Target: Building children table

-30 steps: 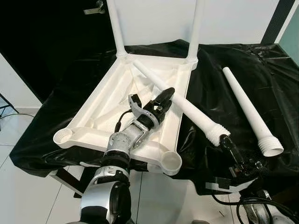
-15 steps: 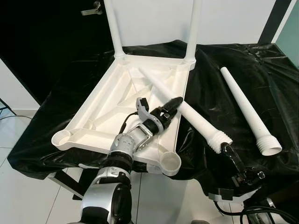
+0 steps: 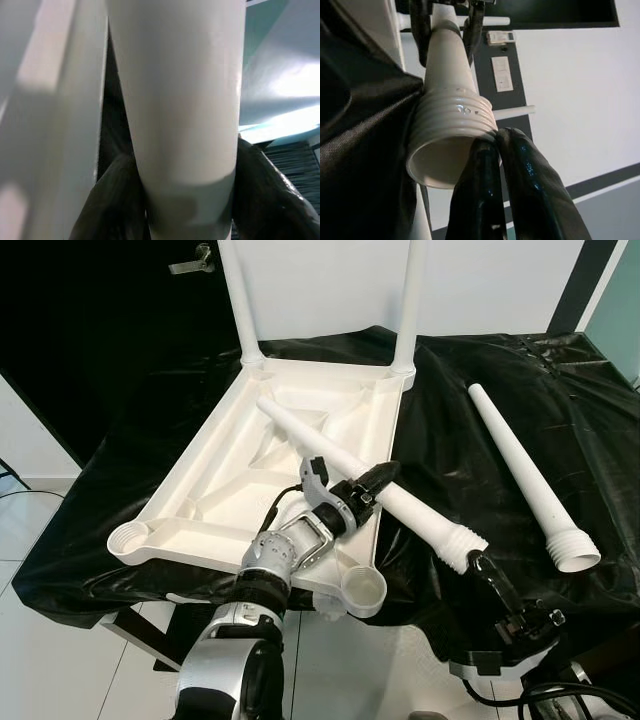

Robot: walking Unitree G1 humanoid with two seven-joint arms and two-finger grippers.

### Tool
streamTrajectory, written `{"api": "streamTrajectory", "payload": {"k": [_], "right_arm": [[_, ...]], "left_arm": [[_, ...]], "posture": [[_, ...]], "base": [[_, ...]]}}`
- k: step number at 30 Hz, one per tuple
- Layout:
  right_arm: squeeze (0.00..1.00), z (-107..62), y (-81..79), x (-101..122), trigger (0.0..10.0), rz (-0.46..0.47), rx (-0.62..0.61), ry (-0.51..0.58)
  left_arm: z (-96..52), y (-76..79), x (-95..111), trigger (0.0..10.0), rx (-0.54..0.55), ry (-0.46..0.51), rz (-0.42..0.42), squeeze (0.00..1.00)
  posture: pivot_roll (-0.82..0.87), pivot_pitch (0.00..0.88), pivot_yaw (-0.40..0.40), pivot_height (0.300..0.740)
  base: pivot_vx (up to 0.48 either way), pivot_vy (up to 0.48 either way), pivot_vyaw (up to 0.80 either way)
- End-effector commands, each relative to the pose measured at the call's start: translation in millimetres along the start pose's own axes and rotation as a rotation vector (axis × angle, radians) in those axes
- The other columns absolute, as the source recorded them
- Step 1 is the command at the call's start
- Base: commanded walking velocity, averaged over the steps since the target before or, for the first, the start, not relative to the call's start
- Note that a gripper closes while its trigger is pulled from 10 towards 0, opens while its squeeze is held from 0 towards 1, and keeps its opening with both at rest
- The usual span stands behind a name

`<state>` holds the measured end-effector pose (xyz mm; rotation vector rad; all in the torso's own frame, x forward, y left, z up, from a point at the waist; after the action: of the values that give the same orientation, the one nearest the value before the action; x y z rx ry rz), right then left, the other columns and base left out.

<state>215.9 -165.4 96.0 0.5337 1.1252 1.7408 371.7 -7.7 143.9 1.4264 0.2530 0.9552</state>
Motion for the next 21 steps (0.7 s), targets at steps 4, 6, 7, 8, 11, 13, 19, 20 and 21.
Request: {"api": "streamTrajectory", "payload": {"k": [4, 6, 7, 8, 11, 13, 19, 20, 21], "right_arm": [[0.00, -4.0, -5.6, 0, 10.0, 0.000, 0.001, -0.022], [0.00, -4.4, -7.9, 0, 10.0, 0.004, 0.006, -0.027], [0.00, -4.4, -7.9, 0, 10.0, 0.004, 0.006, -0.027], [0.00, -4.7, -9.4, 0, 10.0, 0.007, 0.010, -0.030], [0.39, -6.5, -12.5, -7, 10.0, 0.083, 0.020, -0.101], [1.00, -5.6, -15.0, -11, 10.0, 0.162, 0.053, -0.154], [1.00, 17.4, 4.2, -4, 10.0, 0.398, -0.026, -0.190], [1.00, 17.4, 4.2, -4, 10.0, 0.398, -0.026, -0.190], [0.00, 21.2, 8.9, -8, 10.0, 0.437, -0.048, -0.223]], "left_arm": [[-12.2, 42.1, 16, 0.0, -0.399, 0.100, -0.006, 0.00], [-13.3, 44.0, 15, 0.0, -0.413, 0.098, -0.006, 0.00], [-13.3, 44.0, 15, 0.0, -0.413, 0.098, -0.006, 0.00], [-14.0, 45.2, 15, 0.0, -0.422, 0.096, -0.006, 0.00], [-14.5, 46.5, 17, 0.0, -0.424, 0.111, -0.007, 0.00], [-14.6, 47.4, 21, 0.0, -0.424, 0.126, -0.011, 0.00], [-15.2, 52.4, 30, 0.0, -0.430, 0.153, -0.018, 0.00], [-15.2, 52.4, 30, 0.0, -0.430, 0.153, -0.018, 0.00], [-15.3, 54.4, 31, 0.0, -0.435, 0.157, -0.018, 0.00]], "posture": [[-0.21, 0.000, 0.076, 0.740], [-0.21, 0.000, 0.076, 0.740], [-0.21, 0.000, 0.076, 0.740], [-0.21, 0.000, 0.076, 0.740], [-0.21, 0.000, 0.079, 0.740], [-0.21, 0.000, 0.081, 0.740], [-0.21, 0.000, 0.083, 0.740], [-0.21, 0.000, 0.083, 0.740], [-0.21, 0.000, 0.083, 0.740]], "base": [[0.000, 0.000, 0.00], [0.000, 0.000, 0.00], [0.000, 0.000, 0.00], [0.000, 0.000, 0.00], [0.000, 0.000, 0.00], [0.000, 0.000, 0.00], [0.000, 0.000, 0.00], [0.000, 0.000, 0.00], [0.000, 0.000, 0.00]]}}
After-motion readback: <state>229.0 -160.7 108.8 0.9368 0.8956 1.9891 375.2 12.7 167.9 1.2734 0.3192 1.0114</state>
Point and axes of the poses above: a point about 5 cm out from each wrist's last joint towards the gripper, its own z axis pointing out of the wrist towards the gripper, its own x axis along the axis of the wrist's last joint, y = z × x, the point moved 5 cm from there along z, pointing out of the wrist towards the gripper, and after that the axes turned 4 degrees about z, right-handed, at the moved point
